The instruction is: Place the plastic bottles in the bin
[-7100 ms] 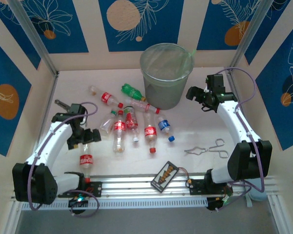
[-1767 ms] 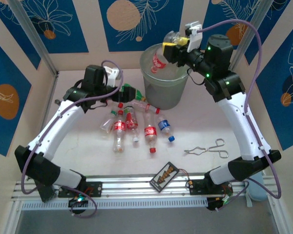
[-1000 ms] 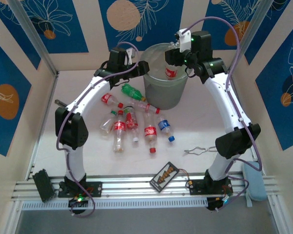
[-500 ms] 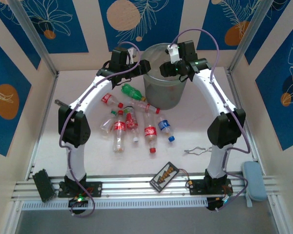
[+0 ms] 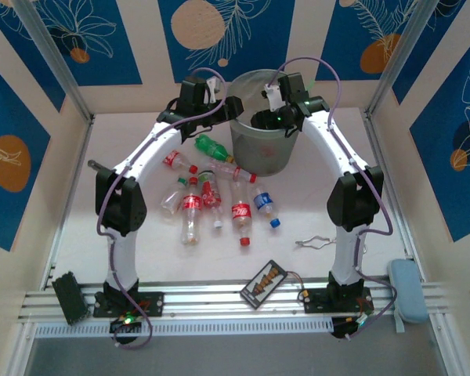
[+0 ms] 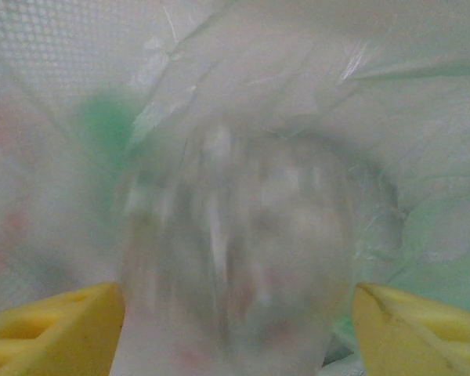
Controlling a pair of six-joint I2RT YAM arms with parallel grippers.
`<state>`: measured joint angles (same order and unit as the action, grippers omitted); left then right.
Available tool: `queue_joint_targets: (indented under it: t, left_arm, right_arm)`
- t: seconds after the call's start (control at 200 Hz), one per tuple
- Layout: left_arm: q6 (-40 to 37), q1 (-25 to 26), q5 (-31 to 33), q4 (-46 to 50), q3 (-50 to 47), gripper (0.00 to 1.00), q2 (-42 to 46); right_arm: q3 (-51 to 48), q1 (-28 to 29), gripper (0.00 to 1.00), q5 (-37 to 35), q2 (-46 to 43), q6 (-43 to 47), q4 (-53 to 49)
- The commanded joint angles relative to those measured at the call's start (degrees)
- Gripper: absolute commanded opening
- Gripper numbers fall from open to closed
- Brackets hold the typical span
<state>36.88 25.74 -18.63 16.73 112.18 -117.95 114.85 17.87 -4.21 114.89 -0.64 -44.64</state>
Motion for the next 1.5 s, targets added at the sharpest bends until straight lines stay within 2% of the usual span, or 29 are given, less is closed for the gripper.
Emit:
queue_joint_targets:
  t: [0.0, 0.215, 0.34, 0.59, 0.745, 0.895, 1.085, 1.23, 1.391, 1.496]
  left_arm:
    - [-0.63, 0.70, -0.38, 3.36, 0.18, 0.72, -2.64]
    - [-0.27, 1.88, -2.10, 3.82, 0.75, 0.71, -3.79]
    - [-0.41, 3.04, -2.68, 4.59, 1.35, 0.71, -4.61]
    - [-0.72, 5.72, -4.23, 6.86, 4.96, 0.70, -7.26]
    - [-0.75, 6.44, -4.64, 7.79, 6.58, 0.70, -7.46]
    - [-2.11, 6.52, -3.97, 9.30, 8.51, 0.79, -6.49]
    - [-2.58, 6.43, -5.00, 7.04, 9.22, 1.00, -3.34]
    - [-4.13, 6.09, -4.39, 6.45, 10.03, 1.00, -0.22]
    - [-4.85, 4.23, -7.66, 2.20, 10.09, 1.00, 4.11]
    - [-8.20, 2.61, -6.83, 5.27, 9.84, 1.00, 8.38]
  right_arm:
    - [3.65, -0.36, 0.80, 1.94, -0.33, -0.76, -2.87]
    - [10.05, -1.53, 0.86, 0.69, -3.95, -2.31, -7.14]
    - [10.57, -3.36, 0.87, 3.15, -7.52, -4.85, -7.12]
    - [6.84, -6.03, 0.86, 5.58, -13.87, -10.58, -6.82]
    - [2.93, -7.31, 0.87, 10.01, -17.19, -12.88, -5.12]
    - [0.97, -7.63, 0.87, 11.73, -18.55, -13.37, -4.93]
    - [0.05, -7.58, 0.86, 13.35, -18.65, -12.20, -6.03]
    - [-0.15, -7.42, 0.87, 13.70, -18.91, -11.76, -6.45]
    - [-0.59, -7.41, 0.87, 13.04, -19.35, -11.01, -6.69]
    - [-1.08, -7.41, 0.87, 12.60, -20.00, -10.57, -6.78]
